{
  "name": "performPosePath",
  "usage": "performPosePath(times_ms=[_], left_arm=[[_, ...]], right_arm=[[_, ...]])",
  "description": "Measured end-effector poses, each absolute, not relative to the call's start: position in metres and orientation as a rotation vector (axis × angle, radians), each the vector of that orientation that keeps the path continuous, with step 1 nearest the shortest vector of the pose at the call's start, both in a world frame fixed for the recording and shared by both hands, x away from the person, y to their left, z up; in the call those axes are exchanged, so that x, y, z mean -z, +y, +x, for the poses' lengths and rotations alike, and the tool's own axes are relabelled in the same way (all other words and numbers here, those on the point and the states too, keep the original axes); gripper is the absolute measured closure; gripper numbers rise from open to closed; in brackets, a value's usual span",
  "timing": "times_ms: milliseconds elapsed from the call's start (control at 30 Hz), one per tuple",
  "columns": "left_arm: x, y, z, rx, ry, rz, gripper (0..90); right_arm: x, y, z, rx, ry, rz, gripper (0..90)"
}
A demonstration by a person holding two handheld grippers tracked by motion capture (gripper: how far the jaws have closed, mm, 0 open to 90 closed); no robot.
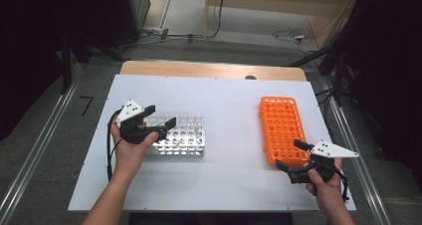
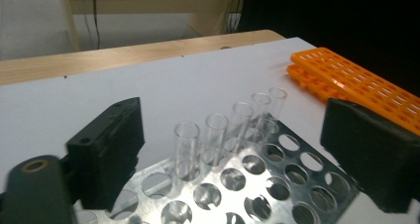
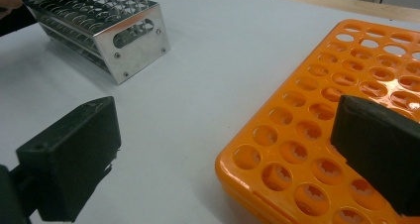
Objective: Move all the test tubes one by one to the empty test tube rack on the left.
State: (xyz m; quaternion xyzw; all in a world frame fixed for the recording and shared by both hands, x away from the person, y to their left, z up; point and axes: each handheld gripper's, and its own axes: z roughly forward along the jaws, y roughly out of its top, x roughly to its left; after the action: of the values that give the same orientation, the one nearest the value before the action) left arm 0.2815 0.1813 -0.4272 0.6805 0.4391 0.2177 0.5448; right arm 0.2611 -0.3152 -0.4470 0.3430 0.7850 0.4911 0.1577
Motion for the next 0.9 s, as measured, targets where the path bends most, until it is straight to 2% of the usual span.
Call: performPosePath(times_ms=[133, 500, 900], left_arm=[[0.426, 0.181, 0.265, -0.495, 1.014, 1.614, 0.1], [0.434, 0.188, 0.218, -0.478, 0.937, 1.601, 0.0], [0.45, 0.207, 0.187, -0.488, 0.904, 1.625, 0.0]], right_arm=[[0.447, -0.315, 0.262, -1.405, 2.245, 0.981, 0.0], [0.45, -0.318, 0.264, -1.403, 2.239, 0.986, 0.0], [0.454, -0.325, 0.267, -1.405, 2.222, 0.994, 0.0]])
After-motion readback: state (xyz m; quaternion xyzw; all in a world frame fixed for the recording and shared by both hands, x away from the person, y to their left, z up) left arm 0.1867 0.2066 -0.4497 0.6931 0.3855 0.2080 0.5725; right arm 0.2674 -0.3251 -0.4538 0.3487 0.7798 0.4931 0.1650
